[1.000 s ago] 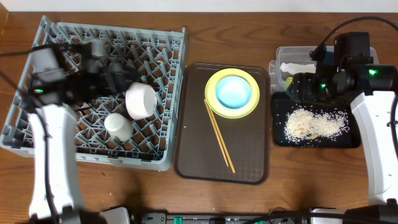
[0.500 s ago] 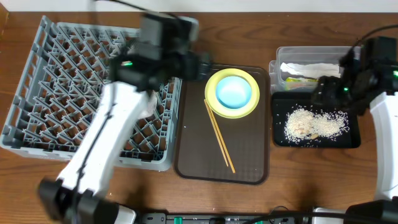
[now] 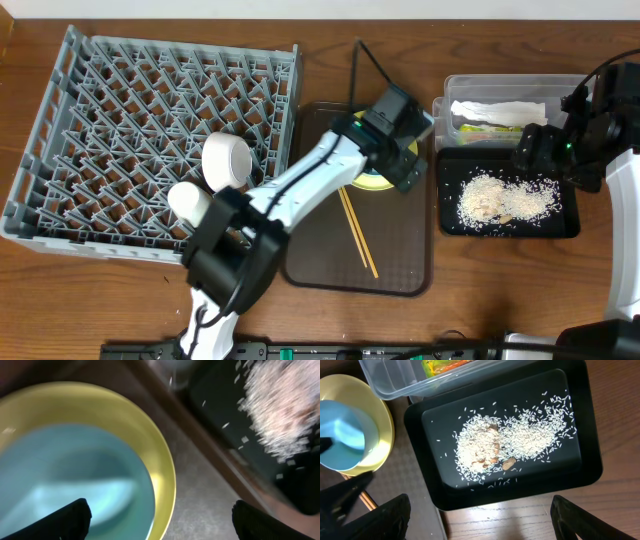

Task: Sort waste into correct bins and load items into the dishwasher
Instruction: 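Grasp the light-blue bowl from the yellow plate with the left gripper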

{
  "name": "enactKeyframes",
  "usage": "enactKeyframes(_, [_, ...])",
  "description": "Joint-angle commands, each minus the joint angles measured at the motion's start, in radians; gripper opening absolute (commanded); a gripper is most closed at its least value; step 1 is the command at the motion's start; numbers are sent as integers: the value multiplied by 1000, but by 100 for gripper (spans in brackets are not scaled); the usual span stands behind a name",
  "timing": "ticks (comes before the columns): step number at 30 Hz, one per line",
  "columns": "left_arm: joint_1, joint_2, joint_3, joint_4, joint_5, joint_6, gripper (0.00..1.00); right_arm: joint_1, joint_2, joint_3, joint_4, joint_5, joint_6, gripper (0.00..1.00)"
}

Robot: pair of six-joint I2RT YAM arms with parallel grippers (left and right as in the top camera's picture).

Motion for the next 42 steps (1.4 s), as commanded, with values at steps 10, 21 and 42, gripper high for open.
enactKeyframes(10, [0, 46, -47, -34, -140, 34, 68, -7, -18, 18, -10, 5, 8, 88])
enactKeyframes(21, [-1, 46, -64, -45, -140, 34, 41, -7, -18, 18, -11, -2, 8, 87])
enactKeyframes(42, [-33, 48, -64, -60, -245, 34, 15, -7, -18, 18, -17, -2, 8, 87])
